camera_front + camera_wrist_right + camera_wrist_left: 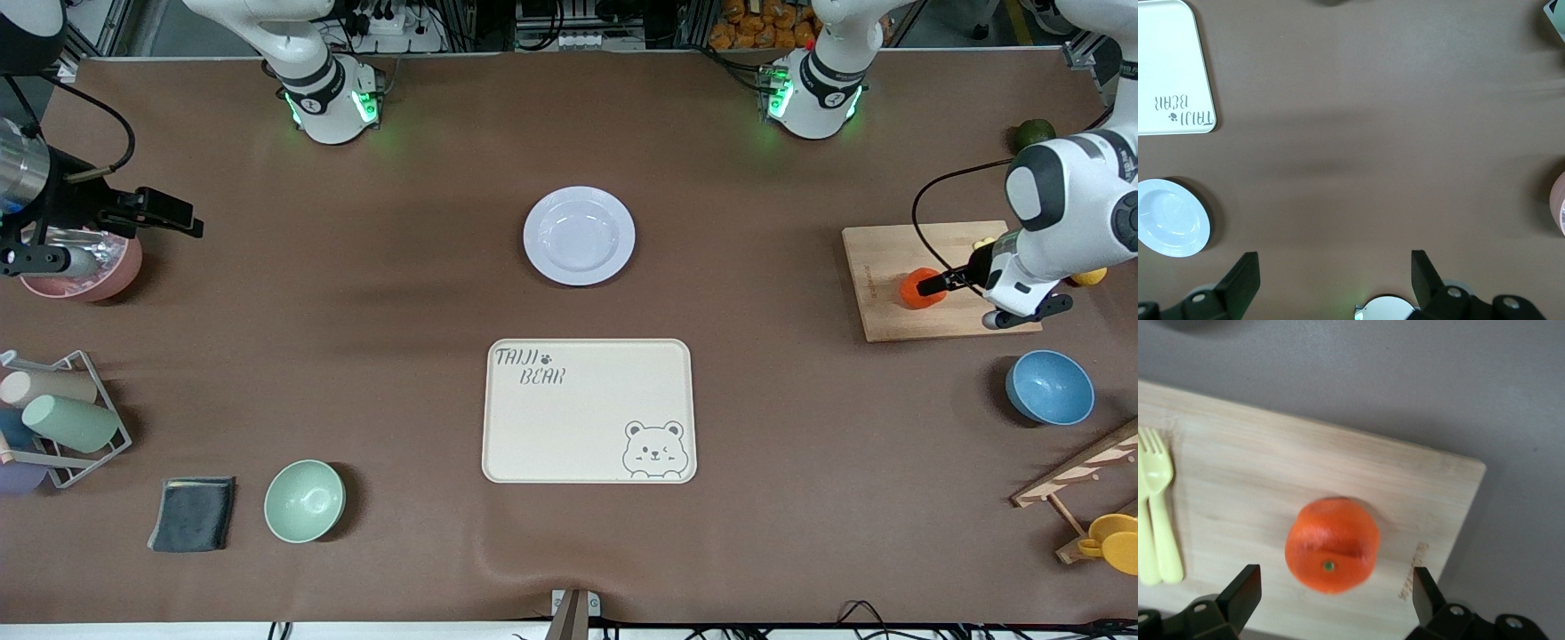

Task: Place orange and plate with both arms
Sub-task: 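Reach the left gripper down to the orange on the cutting board, then grasp the orange with the left gripper while the right gripper moves out, then carry the orange to the white plate and release it with the left gripper, then grip the plate rim with the right gripper while the left gripper withdraws, then slide the plate with the orange onto the bear tray with the right gripper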

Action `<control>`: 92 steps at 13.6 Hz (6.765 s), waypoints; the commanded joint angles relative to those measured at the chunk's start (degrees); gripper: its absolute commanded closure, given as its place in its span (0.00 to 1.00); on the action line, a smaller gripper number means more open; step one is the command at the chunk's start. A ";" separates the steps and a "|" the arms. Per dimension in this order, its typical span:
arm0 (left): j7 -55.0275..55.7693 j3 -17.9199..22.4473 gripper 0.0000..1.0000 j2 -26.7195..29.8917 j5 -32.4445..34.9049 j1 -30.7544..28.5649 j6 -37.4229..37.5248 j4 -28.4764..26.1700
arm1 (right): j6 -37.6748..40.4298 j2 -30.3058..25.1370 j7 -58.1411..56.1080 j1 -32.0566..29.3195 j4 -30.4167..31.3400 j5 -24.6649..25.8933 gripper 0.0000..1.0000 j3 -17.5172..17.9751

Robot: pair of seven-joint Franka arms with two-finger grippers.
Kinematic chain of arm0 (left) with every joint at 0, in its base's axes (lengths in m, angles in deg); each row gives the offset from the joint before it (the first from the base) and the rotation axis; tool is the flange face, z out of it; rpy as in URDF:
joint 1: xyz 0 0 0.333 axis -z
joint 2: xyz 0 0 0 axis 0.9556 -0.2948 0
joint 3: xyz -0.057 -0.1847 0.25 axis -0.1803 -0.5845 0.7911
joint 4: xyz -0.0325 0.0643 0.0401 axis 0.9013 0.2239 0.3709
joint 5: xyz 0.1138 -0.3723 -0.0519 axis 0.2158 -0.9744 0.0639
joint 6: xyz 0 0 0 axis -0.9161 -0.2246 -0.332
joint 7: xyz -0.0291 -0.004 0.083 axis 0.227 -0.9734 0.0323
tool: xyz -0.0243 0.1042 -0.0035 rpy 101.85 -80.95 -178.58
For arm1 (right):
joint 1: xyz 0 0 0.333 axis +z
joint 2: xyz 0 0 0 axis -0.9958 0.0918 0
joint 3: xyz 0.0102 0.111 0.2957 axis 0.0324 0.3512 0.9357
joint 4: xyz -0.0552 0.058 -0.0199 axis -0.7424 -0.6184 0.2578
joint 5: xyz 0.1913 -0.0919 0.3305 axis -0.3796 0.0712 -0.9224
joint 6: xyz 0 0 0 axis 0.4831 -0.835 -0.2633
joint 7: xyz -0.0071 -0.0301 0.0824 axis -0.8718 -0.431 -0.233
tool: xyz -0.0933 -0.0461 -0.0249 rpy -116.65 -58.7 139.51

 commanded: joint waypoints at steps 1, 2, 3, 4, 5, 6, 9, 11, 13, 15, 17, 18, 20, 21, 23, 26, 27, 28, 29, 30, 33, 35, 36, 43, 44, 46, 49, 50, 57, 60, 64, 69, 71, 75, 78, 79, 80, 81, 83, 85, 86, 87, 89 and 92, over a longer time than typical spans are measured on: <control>0.03 -0.56 0.00 -3.10 3.75 -1.96 -2.74 0.18 | -0.20 -0.43 0.86 0.35 0.44 -0.79 0.00 -0.09; 0.21 -0.56 0.00 -3.81 3.75 -1.97 -2.83 0.27 | -0.20 -0.35 0.86 0.35 0.53 -0.79 0.00 -0.09; 0.38 -0.56 0.00 -4.16 3.75 -1.97 -3.01 0.35 | -0.12 -0.34 0.86 0.35 0.70 -0.79 0.00 -0.09; 0.56 -0.64 0.00 -4.34 3.75 -1.97 -3.01 0.27 | -0.12 -0.34 0.86 0.26 1.14 -0.79 0.00 -0.09; 0.91 -0.73 0.00 -4.69 3.75 -1.97 -3.01 0.18 | -0.20 -0.34 0.86 0.00 1.40 -0.79 0.00 -0.09; 0.91 -0.73 0.00 -5.30 3.75 -2.05 -3.01 0.18 | -0.20 -0.17 0.86 -0.01 1.41 -0.79 0.00 -0.09; 1.00 -0.73 0.00 -6.44 3.75 -2.14 -3.01 0.27 | -0.55 0.09 0.86 0.61 1.32 -0.88 0.00 -0.09; 1.00 -0.82 0.00 -6.98 3.58 -2.14 -3.01 0.35 | -1.26 0.18 0.77 1.40 1.32 -1.58 0.00 -0.09; 0.04 -1.00 0.38 -6.98 3.58 -2.06 -3.01 0.35 | -1.78 0.88 0.68 1.40 1.32 -1.58 0.00 -0.09; 0.99 -1.26 0.67 -6.98 3.58 -1.88 -2.66 0.44 | -2.66 1.58 0.60 2.10 1.32 -1.58 0.00 -0.09; 2.05 -2.92 0.83 -4.79 2.96 -1.79 -0.39 1.40 | -3.71 2.20 0.60 3.59 1.40 -1.58 0.00 -0.09; 3.44 -4.41 0.87 -3.65 2.96 -1.70 2.15 2.80 | -4.07 2.64 0.68 4.12 1.32 -1.58 0.00 -0.09; 4.95 -9.32 0.95 -2.06 2.88 -1.88 8.48 7.19 | -5.04 3.52 0.86 4.39 1.32 -1.84 0.00 -0.01; 5.21 -11.61 0.95 -1.97 2.79 -1.88 10.07 9.65 | -5.13 3.87 0.77 4.82 1.40 -4.46 0.00 -0.09; 7.31 -17.84 0.95 -1.97 2.53 -1.88 12.46 13.26 | -5.13 4.92 0.60 5.18 1.32 -11.22 0.00 -0.09; 13.45 -26.90 0.95 -4.85 2.44 0.21 11.93 17.57 | -5.04 5.45 0.86 6.67 1.41 -12.30 0.00 -0.09; 17.48 -28.14 0.95 -6.69 2.52 3.10 11.76 18.63 | -4.60 5.98 0.77 6.41 2.01 -12.30 0.00 -0.09; 22.39 -28.50 0.95 -7.93 2.61 7.22 10.71 19.42 | -4.95 5.98 0.25 5.71 3.85 -12.39 0.00 -0.18; 28.53 -28.42 0.95 -8.81 2.70 13.18 9.49 20.12 | -5.30 6.07 0.16 5.10 5.43 -13.26 0.00 -0.18; 34.51 -28.33 0.95 -9.52 3.05 17.76 8.34 20.65 | -6.61 6.68 0.16 5.09 6.58 -15.62 0.00 -0.18; 46.92 -28.33 0.94 -12.86 3.49 27.18 5.27 21.28 | -10.48 9.93 0.07 5.88 11.76 -25.28 0.00 -0.18; 54.58 -28.24 0.93 -14.96 3.49 32.73 2.72 21.10 | -14.68 11.60 0.07 8.07 14.84 -29.17 0.00 -0.18; 58.27 -28.16 0.93 -15.93 3.49 35.19 0.88 21.01 | -16.88 12.04 0.07 9.39 16.33 -29.35 0.00 -0.18; 77.45 -27.89 0.93 -26.48 15.53 42.94 -4.33 21.28 | -22.00 10.91 -1.07 17.39 25.91 -33.75 0.00 -0.09; 77.55 -27.89 0.92 -26.92 15.53 43.64 -4.33 21.10 | -22.35 10.21 -2.12 17.05 27.49 -33.75 0.00 -0.09; 79.91 -27.98 0.80 -27.98 15.53 44.26 -4.33 21.27 | -22.53 10.38 -9.12 13.99 29.78 -33.92 0.00 -0.18; 82.73 -27.98 0.64 -28.24 15.01 44.88 -4.41 21.80 | -25.15 10.64 -20.98 12.74 37.24 -47.07 0.00 -0.27; 83.08 -27.98 0.49 -28.33 15.00 44.88 -4.41 21.80 | -27.25 10.82 -22.94 13.35 39.35 -49.02 0.00 -0.18; 83.71 -28.07 0.00 -18.09 14.74 39.71 -3.37 22.24 | -37.70 10.99 -23.75 25.02 44.46 -59.57 0.00 -0.18; 82.83 -28.16 0.00 -8.85 15.44 31.98 -1.51 22.85 | -44.05 12.39 -25.07 31.18 45.09 -65.54 0.00 -0.18; 78.11 -28.07 0.00 -4.87 15.36 24.67 5.05 30.38 | -47.04 15.99 -30.76 35.14 44.91 -75.02 0.00 -0.18; 62.01 -30.60 0.00 -3.99 14.04 15.80 13.16 34.98 | -51.70 19.60 -40.27 41.82 43.77 -91.13 0.00 -0.18; 56.92 -30.62 0.00 -2.94 12.91 14.65 15.35 36.03 | -52.06 20.75 -40.45 42.18 43.07 -91.23 0.00 -0.18; 49.27 -29.66 0.00 -2.67 9.38 12.89 18.51 38.49 | -53.81 22.33 -40.45 42.27 41.14 -91.23 0.00 -0.18; 40.32 -19.67 0.00 0.21 1.86 17.70 22.03 40.43 | -54.26 24.43 -40.45 42.97 39.55 -91.23 0.05 -0.18; 36.11 -16.32 0.00 1.54 -0.88 19.55 22.74 40.35 | -54.26 24.88 -40.45 42.97 39.11 -91.23 0.21 -0.18; 32.50 -13.16 0.00 3.03 -2.64 20.70 24.22 40.34 | -54.26 24.97 -40.36 42.97 39.11 -91.32 0.43 -0.18; 29.50 -10.78 0.00 3.91 -4.05 21.58 25.81 40.34 | -54.26 24.97 -40.36 43.06 39.11 -91.49 0.64 -0.18; 22.31 -6.03 0.00 6.37 -6.08 23.16 29.41 40.26 | -54.26 25.06 -40.45 44.28 39.02 -93.07 1.00 -0.18; 16.15 0.12 0.00 8.66 -6.79 26.14 34.06 40.17 | -54.26 25.06 -40.45 44.64 39.02 -94.57 1.00 -0.18; 13.24 2.58 0.00 9.97 -6.71 27.20 37.13 40.00 | -54.17 24.97 -40.45 44.56 38.85 -94.57 1.00 -0.18; 9.39 3.91 0.00 11.12 -6.70 27.21 40.03 39.82 | -54.26 24.97 -40.45 44.64 38.76 -94.57 1.00 -0.27; 2.69 5.68 0.00 13.75 -6.53 27.21 43.82 37.90 | -54.17 24.36 -40.36 44.12 38.58 -94.57 1.00 -0.27; 1.17 6.03 0.00 18.50 -6.18 26.95 43.58 32.01 | -54.26 22.16 -40.45 43.42 38.32 -94.57 1.00 -0.53</control>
